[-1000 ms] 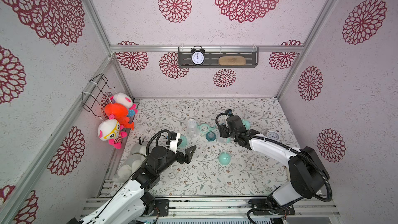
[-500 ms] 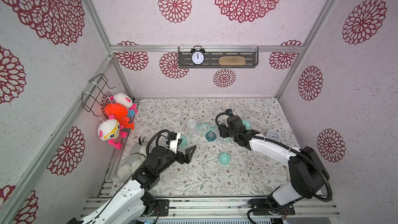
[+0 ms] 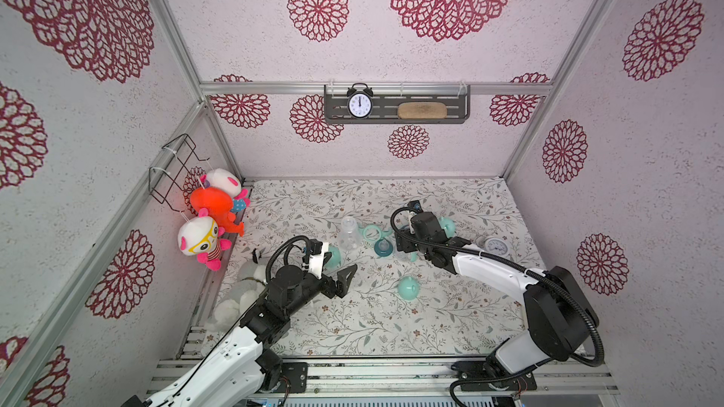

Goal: Assemble the baby bottles
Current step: Place the baby bottle at the center of the board.

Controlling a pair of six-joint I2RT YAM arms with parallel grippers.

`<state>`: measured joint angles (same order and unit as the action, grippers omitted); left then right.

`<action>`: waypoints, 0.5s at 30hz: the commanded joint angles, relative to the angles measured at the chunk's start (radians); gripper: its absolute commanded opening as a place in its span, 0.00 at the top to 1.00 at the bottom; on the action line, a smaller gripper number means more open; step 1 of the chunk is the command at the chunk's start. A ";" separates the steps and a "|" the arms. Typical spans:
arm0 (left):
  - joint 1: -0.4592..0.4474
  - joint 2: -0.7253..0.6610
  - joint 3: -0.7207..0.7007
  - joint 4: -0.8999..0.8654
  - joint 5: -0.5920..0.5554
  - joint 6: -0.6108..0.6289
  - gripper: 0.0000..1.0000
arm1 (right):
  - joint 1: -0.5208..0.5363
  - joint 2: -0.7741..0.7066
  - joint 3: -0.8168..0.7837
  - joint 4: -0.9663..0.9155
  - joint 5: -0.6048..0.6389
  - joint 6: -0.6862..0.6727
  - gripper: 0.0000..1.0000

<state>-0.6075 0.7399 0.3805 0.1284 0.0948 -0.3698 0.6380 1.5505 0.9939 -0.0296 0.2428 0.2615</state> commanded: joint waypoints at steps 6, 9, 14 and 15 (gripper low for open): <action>0.011 0.003 0.012 0.012 0.008 0.006 0.02 | 0.009 -0.056 0.079 -0.068 0.029 -0.026 0.11; 0.011 0.003 0.012 0.011 0.005 0.006 0.02 | 0.012 -0.078 0.096 -0.111 0.021 -0.038 0.10; 0.011 0.006 0.021 -0.005 0.008 0.018 0.02 | 0.027 -0.132 0.132 -0.257 -0.030 -0.065 0.10; 0.011 0.006 0.023 -0.010 0.008 0.022 0.02 | 0.030 -0.144 0.138 -0.289 -0.043 -0.068 0.10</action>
<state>-0.6075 0.7418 0.3805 0.1280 0.0956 -0.3656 0.6544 1.4712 1.0904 -0.2070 0.2268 0.2272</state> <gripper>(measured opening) 0.976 0.898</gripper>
